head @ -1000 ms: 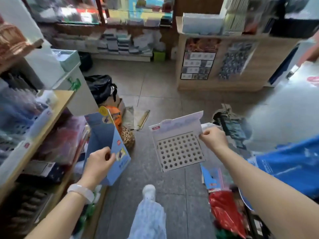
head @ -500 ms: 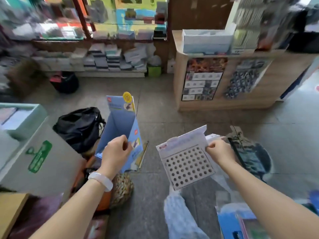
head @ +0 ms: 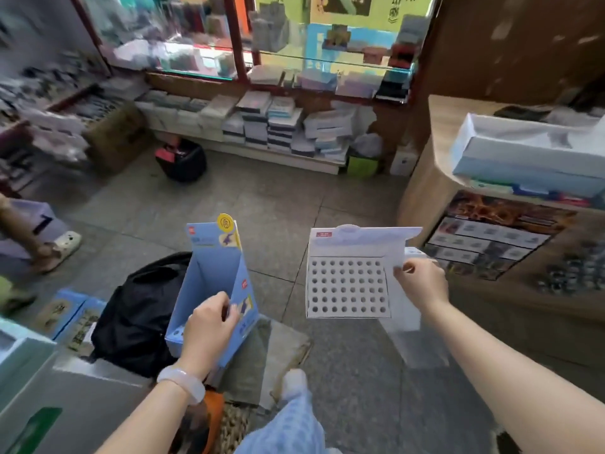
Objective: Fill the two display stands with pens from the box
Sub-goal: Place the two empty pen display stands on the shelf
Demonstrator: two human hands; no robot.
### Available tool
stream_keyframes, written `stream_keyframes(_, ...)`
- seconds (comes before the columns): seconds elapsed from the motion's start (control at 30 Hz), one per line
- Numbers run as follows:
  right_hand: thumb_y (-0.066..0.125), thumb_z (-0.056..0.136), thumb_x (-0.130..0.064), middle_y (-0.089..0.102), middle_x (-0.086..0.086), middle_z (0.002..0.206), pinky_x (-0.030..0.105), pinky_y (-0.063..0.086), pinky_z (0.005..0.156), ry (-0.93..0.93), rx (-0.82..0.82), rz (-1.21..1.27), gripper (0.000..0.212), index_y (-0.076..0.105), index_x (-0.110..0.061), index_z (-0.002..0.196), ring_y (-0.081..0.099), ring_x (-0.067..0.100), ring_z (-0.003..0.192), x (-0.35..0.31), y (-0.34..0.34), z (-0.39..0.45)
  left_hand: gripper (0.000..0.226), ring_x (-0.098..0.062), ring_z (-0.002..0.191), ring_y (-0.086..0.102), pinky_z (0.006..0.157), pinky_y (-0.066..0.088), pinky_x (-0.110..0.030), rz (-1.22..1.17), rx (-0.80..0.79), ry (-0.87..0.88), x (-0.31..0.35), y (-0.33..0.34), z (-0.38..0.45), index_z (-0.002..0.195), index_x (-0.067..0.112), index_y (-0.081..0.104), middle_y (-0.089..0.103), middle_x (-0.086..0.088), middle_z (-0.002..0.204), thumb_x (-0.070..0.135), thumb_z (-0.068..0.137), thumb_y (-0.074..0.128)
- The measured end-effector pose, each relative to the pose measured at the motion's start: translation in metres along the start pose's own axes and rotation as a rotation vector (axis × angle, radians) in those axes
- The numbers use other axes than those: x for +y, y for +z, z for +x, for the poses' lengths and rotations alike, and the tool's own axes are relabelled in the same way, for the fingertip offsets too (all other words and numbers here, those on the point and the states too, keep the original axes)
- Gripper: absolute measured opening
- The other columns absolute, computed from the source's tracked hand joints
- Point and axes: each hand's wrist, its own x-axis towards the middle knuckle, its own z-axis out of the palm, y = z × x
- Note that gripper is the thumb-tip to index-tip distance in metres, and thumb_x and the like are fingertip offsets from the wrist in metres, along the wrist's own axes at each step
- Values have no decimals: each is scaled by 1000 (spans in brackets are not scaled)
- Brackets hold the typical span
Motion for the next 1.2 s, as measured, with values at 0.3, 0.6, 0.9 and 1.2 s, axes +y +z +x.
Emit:
stream_keyframes(0.3, 53, 83, -15, 51, 9, 60, 27, 26, 47, -14, -91, -138, 44, 36, -14, 43, 45, 24, 65, -126, 55, 221, 43, -25, 56, 43, 52, 24, -33, -4, 66, -5, -5, 20, 267, 58, 19, 29, 39, 1, 54, 10, 87, 59)
stream_keyframes(0.6, 55, 87, -19, 55, 4, 59, 28, 34, 47, 1, -155, -95, 37, 53, -12, 51, 49, 17, 54, -251, 101, 428, 34, -22, 60, 42, 55, 24, -32, 26, 178, -92, -20, 5, 513, 61, 11, 37, 41, 1, 56, 11, 88, 57)
stream_keyframes(0.9, 54, 90, -18, 48, 1, 58, 27, 26, 46, -253, -299, -112, 36, 46, -14, 56, 43, 12, 53, -479, 203, 641, 38, -23, 56, 37, 56, 32, -36, 21, 212, -469, -101, -4, 704, 57, 14, 32, 40, -1, 53, 10, 87, 55)
stream_keyframes(1.2, 56, 82, -11, 44, 2, 49, 27, 22, 45, -517, -463, -142, 35, 41, -13, 49, 36, 15, 45, -725, 331, 753, 27, -24, 58, 42, 51, 29, -31, -7, 421, -760, -209, -56, 835, 65, 3, 45, 52, -11, 59, 12, 87, 57)
